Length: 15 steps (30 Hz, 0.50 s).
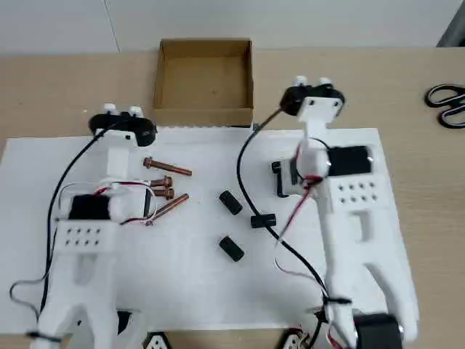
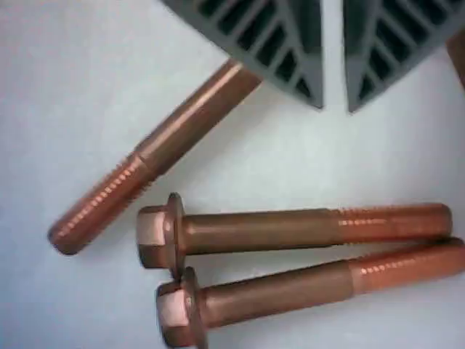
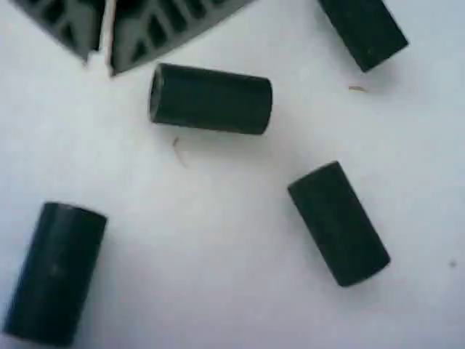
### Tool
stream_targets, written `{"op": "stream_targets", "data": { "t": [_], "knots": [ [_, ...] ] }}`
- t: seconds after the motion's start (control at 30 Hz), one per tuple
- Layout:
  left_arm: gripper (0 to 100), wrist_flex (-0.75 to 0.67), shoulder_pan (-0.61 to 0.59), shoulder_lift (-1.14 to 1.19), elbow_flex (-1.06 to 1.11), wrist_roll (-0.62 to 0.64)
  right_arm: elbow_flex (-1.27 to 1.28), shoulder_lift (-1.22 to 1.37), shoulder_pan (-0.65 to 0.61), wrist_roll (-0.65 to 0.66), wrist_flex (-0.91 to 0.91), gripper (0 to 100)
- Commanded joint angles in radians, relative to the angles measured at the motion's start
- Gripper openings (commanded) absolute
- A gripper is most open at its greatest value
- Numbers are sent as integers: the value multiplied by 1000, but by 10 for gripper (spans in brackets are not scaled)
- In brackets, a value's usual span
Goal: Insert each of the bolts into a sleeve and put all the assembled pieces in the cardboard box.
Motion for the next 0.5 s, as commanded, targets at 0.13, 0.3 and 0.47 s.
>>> {"op": "stream_targets", "data": {
  "t": [0.13, 0.3, 0.47],
  "knots": [
    [8, -135, 2, 186, -22, 5, -126, 117, -54, -3, 4, 21],
    [8, -213, 0, 241, 22, 6, -127, 170, -59, 40, 1, 154],
    [8, -279, 0, 230, 79, 29, -127, 202, -58, 83, -42, 158]
  ]
}}
